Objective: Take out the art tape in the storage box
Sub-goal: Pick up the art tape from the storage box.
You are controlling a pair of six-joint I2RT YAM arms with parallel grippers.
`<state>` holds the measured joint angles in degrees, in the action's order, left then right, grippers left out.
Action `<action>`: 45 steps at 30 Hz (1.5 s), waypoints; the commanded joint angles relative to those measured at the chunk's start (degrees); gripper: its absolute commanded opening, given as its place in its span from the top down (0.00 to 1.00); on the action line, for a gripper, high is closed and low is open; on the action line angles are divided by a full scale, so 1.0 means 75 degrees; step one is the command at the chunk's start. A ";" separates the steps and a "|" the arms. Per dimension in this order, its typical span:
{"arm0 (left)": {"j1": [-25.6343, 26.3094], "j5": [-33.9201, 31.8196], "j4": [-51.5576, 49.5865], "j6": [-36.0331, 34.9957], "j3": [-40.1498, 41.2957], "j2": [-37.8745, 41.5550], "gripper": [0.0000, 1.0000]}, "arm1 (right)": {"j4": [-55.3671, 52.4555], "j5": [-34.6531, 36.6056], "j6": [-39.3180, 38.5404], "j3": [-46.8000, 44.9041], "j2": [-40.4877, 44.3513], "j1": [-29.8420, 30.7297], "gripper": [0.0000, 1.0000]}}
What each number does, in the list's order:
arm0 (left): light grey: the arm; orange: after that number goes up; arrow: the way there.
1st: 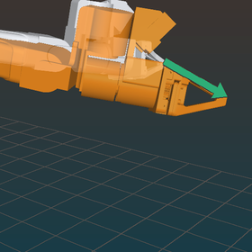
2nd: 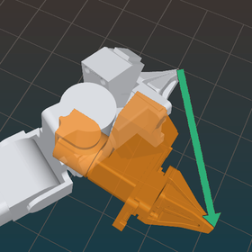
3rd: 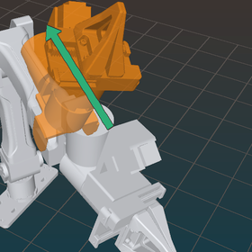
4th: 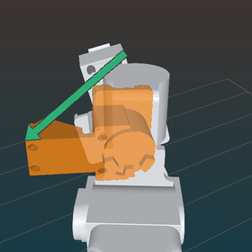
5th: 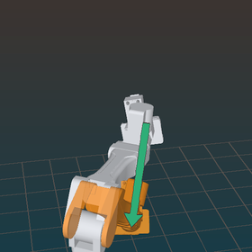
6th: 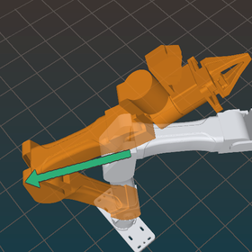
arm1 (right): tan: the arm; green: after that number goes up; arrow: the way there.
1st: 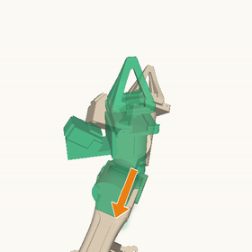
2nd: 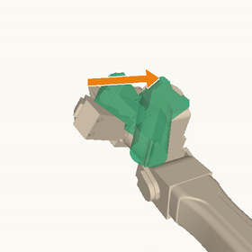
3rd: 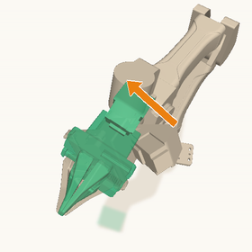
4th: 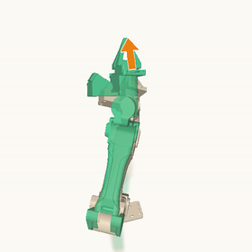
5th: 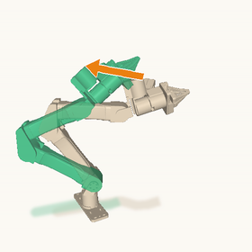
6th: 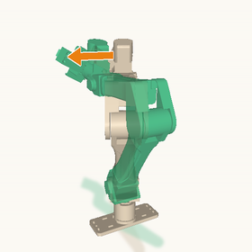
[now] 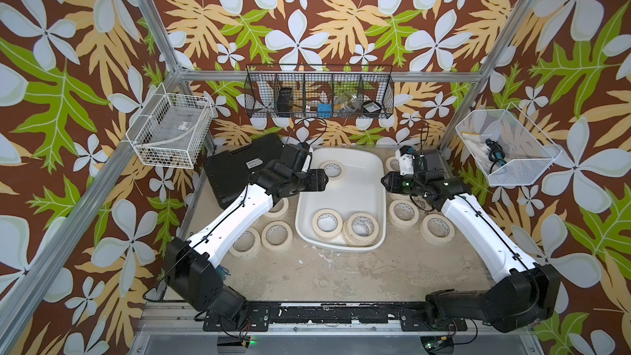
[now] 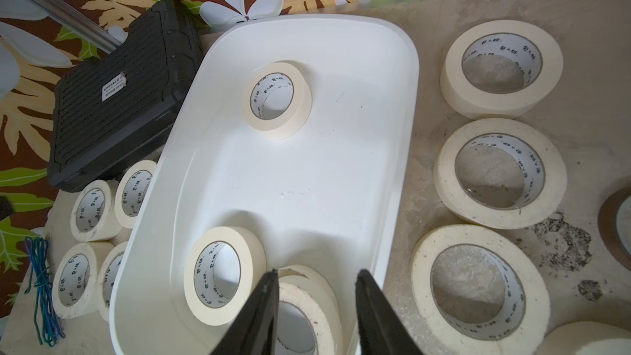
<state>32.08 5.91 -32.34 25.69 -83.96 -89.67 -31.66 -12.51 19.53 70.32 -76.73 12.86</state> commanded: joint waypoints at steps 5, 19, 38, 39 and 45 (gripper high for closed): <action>0.0082 -0.1055 -0.0026 0.0589 -0.1114 -0.1879 0.29 | 0.0136 -0.0183 0.0173 -0.0577 0.0558 0.0007 0.59; 0.0022 -0.2250 0.0011 0.1554 -0.3894 -0.5162 0.30 | 0.0043 -0.0309 0.0224 -0.1212 0.1164 0.0006 0.59; -0.0245 -0.2568 -0.0165 0.1661 -0.5645 -0.7001 0.37 | 0.0032 -0.0271 0.0129 -0.1473 0.1620 0.0006 0.58; -0.0245 -0.2578 -0.0165 0.1655 -0.5667 -0.7050 0.37 | 0.0036 -0.0274 0.0127 -0.1478 0.1618 0.0002 0.59; -0.0245 -0.2514 -0.0125 0.1639 -0.5715 -0.7226 0.39 | 0.0026 -0.0243 0.0115 -0.1465 0.1629 0.0007 0.58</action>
<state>30.41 -12.67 -33.45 38.59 -126.17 -143.46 -31.77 -14.61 20.73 58.98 -64.62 12.82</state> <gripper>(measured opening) 0.613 0.418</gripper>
